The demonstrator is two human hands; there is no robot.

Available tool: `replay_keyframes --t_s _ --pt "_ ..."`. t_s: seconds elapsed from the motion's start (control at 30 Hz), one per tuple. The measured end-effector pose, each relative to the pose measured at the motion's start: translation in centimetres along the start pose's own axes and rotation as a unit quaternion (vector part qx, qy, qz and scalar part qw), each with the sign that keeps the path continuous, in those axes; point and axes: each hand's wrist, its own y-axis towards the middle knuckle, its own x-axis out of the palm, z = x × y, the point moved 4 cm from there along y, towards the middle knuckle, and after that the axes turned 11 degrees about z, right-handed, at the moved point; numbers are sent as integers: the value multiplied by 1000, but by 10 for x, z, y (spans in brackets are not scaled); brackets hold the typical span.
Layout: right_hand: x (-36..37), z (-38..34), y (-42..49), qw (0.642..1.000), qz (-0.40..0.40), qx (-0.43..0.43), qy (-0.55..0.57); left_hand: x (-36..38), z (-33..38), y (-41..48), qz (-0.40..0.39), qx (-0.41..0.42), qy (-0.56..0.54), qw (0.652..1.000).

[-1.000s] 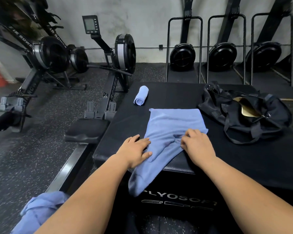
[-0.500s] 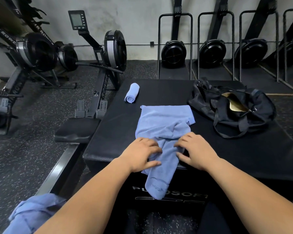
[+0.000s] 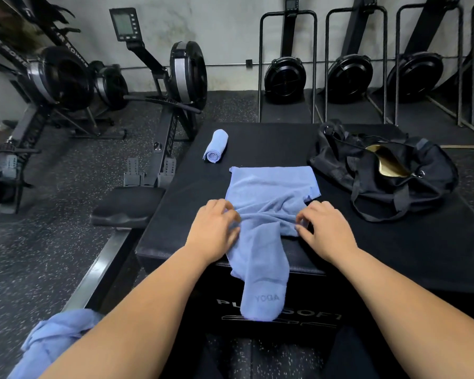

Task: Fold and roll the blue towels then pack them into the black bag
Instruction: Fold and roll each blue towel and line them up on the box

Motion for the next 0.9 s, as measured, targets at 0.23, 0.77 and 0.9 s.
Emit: replay_keyframes --t_s 0.23,0.77,0.9 --pt "9 -28 -23 989 -83 -108 50 16 31 -28 -101 112 -78 985" --pt "6 -12 15 987 3 156 35 8 -8 4 -16 -209 -133 969" --pt "12 -35 2 993 -52 -43 93 11 4 -11 -28 -15 -64 997"
